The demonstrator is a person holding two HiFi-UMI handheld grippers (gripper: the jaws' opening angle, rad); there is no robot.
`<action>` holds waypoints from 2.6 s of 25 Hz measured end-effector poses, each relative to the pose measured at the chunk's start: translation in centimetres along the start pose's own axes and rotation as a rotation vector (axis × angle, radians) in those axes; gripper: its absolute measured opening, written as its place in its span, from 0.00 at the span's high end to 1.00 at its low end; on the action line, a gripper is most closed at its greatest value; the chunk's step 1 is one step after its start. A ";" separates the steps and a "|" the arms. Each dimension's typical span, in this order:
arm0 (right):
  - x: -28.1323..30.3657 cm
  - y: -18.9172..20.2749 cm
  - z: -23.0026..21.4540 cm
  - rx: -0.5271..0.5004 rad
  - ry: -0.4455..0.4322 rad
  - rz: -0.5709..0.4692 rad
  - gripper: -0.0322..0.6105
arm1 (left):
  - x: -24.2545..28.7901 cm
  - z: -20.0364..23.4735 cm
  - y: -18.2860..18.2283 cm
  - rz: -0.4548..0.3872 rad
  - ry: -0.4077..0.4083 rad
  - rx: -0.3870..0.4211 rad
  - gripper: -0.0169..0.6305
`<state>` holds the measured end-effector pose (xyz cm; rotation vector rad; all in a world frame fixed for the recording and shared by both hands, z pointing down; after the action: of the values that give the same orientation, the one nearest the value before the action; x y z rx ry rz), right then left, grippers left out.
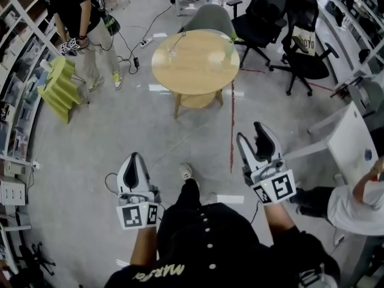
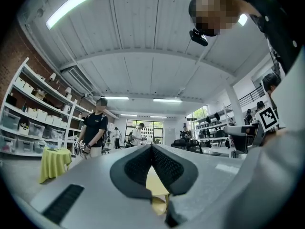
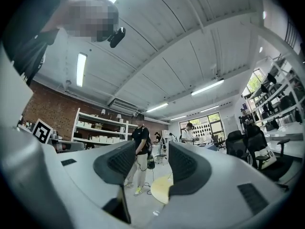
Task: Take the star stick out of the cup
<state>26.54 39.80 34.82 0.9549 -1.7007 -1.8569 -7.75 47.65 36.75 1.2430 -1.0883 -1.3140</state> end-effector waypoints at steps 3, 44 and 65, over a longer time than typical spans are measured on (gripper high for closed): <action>2.7 0.8 -1.4 0.003 0.002 0.003 0.63 | 3.4 0.9 0.8 -0.004 0.011 -0.007 0.98; 39.8 7.9 -21.6 0.011 0.071 -0.002 0.63 | 45.8 12.6 5.0 0.002 0.062 -0.029 0.98; 56.4 12.6 -37.2 0.065 -0.014 0.017 0.62 | 65.6 11.6 7.1 -0.023 -0.027 -0.004 0.98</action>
<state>15.06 -27.95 36.35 0.9515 -1.7813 -1.8115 -18.04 -18.58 37.23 1.2415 -1.0928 -1.3534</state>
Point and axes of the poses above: the fingertips, and each gripper's own axes: x forward along the fingers, z to its left, y out of its underside, the point moved 7 cm from there along -x, backward along the fingers, and after that the axes turned 5 degrees about -y, right-handed, at the moved point
